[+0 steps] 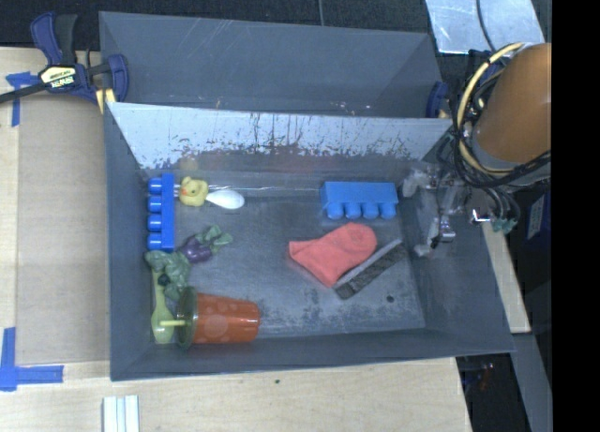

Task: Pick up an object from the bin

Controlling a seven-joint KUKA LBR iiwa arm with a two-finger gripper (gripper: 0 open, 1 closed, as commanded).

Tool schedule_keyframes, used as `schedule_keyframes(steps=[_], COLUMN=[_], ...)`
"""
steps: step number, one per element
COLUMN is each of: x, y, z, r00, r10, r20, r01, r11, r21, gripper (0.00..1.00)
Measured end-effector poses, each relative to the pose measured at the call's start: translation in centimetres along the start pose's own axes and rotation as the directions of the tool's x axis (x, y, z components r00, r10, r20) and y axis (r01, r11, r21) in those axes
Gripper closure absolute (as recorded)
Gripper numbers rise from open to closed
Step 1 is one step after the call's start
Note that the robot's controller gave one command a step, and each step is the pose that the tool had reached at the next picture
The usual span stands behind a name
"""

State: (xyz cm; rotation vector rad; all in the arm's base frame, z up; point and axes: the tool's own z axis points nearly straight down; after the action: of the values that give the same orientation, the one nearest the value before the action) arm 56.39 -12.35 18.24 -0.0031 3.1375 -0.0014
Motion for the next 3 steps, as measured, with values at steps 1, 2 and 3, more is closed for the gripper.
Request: schedule_keyframes(steps=[1, 2, 3], x=[0.0, -0.9, -0.9], y=[0.0, 5.9, 10.5], z=[0.0, 3.5, 4.8], r00=[1.000, 1.000, 1.000], r10=[0.000, 0.001, 0.021], r20=[0.000, 0.004, 0.001], r01=[0.000, -0.001, -0.021], r11=[1.000, 1.000, 1.000], r21=[0.000, 0.001, -0.002], gripper=[0.00, 0.00, 0.00])
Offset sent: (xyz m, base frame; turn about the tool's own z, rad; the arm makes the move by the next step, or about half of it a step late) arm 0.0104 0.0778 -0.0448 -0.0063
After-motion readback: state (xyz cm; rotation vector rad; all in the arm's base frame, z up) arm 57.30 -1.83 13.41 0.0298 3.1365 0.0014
